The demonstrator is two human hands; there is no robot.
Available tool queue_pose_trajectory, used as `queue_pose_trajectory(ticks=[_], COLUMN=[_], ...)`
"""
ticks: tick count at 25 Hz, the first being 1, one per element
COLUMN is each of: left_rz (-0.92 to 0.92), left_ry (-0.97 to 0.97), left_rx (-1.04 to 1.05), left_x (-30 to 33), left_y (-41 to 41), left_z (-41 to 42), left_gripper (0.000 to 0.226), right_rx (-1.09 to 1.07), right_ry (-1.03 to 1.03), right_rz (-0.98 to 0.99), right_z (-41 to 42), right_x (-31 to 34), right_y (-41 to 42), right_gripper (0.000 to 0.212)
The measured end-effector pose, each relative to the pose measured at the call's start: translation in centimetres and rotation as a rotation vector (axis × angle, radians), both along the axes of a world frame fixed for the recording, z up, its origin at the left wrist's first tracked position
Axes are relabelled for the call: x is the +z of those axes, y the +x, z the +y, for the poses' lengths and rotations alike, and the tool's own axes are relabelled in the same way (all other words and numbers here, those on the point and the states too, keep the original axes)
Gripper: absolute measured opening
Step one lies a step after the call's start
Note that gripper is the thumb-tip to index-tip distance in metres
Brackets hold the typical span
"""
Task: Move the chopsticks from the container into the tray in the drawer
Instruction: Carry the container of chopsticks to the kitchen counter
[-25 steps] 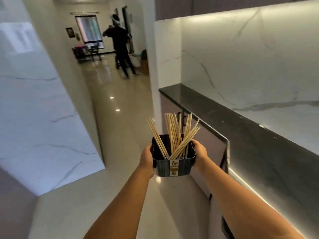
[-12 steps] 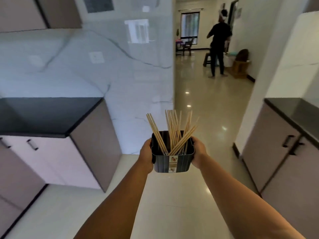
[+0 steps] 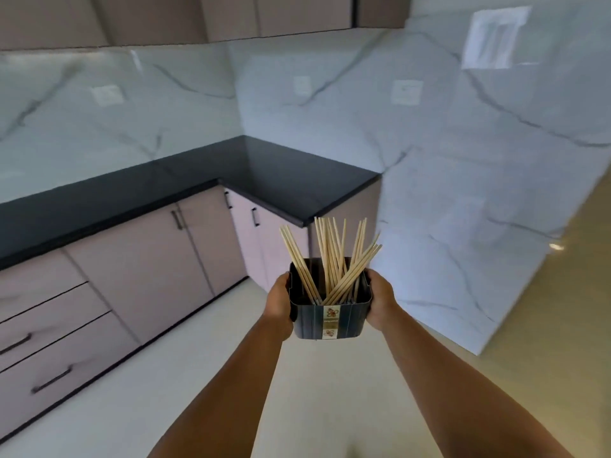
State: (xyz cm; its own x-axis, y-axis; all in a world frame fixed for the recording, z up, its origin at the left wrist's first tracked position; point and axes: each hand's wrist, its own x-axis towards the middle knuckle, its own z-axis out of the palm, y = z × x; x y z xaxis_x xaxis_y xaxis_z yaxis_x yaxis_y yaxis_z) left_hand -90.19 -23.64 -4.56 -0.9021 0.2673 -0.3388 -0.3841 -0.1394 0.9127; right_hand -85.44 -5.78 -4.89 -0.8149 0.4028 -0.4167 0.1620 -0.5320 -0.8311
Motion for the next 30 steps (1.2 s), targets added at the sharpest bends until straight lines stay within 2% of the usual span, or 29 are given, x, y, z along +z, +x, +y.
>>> queue_pose_trajectory(ticks=[9, 17, 23, 30], left_rz=[-0.002, -0.021, 0.007, 0.025], left_ry=[-0.006, 0.017, 0.006, 0.028], left_rx=[0.451, 0.749, 0.871, 0.903], left_x=[0.6, 0.4, -0.2, 0.2], left_y=[-12.5, -16.5, -19.9, -26.8], left_z=[-11.9, -22.0, -31.2, -47.3], left_gripper=[0.035, 0.041, 0.039, 0.044], right_rx=[0.413, 0.726, 0.850, 0.873], right_ry=[0.030, 0.026, 0.005, -0.024], right_rz=[-0.039, -0.009, -0.015, 0.000], right_z=[-11.7, -23.8, -34.3, -50.9], right_x=[0.0, 0.1, -0.4, 0.0], right_y=[-21.7, -30.9, -36.0, -43.2], right_gripper=[0.029, 0.035, 0.035, 0.033])
